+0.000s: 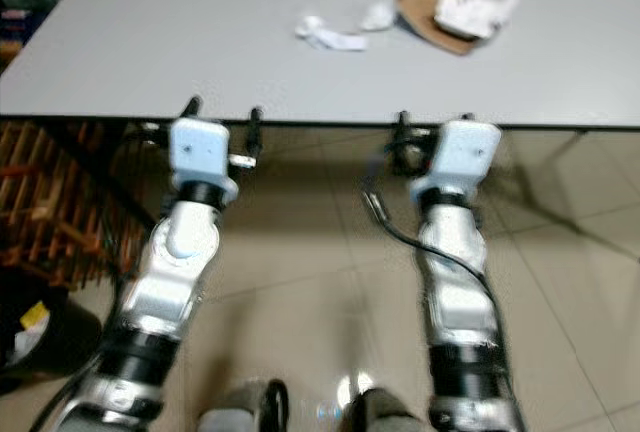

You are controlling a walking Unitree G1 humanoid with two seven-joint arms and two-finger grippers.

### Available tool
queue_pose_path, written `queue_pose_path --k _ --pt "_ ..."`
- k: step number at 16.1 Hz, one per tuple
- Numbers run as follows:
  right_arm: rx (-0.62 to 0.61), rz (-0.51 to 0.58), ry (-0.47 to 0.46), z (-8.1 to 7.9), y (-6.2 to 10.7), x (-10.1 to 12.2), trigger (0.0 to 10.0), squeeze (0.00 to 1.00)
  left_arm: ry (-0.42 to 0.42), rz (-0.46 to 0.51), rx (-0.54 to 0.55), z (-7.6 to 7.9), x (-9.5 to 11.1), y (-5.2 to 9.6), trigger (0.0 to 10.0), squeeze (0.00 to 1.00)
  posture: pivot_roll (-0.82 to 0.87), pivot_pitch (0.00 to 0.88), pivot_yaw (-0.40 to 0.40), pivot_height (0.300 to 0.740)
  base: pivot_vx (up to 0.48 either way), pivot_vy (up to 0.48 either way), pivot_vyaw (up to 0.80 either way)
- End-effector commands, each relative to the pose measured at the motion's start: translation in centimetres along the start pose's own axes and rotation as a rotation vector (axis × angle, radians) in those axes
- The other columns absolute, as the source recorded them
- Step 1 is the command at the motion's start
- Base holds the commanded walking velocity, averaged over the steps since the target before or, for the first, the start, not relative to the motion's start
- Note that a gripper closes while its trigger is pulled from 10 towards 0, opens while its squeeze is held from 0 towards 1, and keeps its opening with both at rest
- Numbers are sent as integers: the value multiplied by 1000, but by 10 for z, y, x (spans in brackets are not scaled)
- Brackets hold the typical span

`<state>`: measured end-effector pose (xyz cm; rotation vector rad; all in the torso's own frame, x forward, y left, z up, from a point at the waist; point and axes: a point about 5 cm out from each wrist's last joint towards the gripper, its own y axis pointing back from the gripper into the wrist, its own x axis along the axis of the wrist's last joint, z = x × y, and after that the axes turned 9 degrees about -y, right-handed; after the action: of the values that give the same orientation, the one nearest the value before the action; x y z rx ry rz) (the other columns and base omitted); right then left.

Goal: Picking trash to rubbish bin

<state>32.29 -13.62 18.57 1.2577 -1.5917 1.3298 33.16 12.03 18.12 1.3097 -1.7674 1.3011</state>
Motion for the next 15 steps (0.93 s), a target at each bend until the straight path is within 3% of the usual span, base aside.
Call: queue_pose_path --k 1,2,15 --pt "-29 2 3 10 1 2 10000 0 7 16 -16 7 5 0 10000 0 -27 214 32 740 409 0 -800" --pt "-30 3 4 10 1 2 10000 0 6 17 -16 7 5 0 10000 0 -25 217 32 740 409 0 -800" --pt "-34 6 12 10 1 2 10000 0 -5 25 -13 5 7 -1 10000 0 -21 228 30 740 409 0 0"
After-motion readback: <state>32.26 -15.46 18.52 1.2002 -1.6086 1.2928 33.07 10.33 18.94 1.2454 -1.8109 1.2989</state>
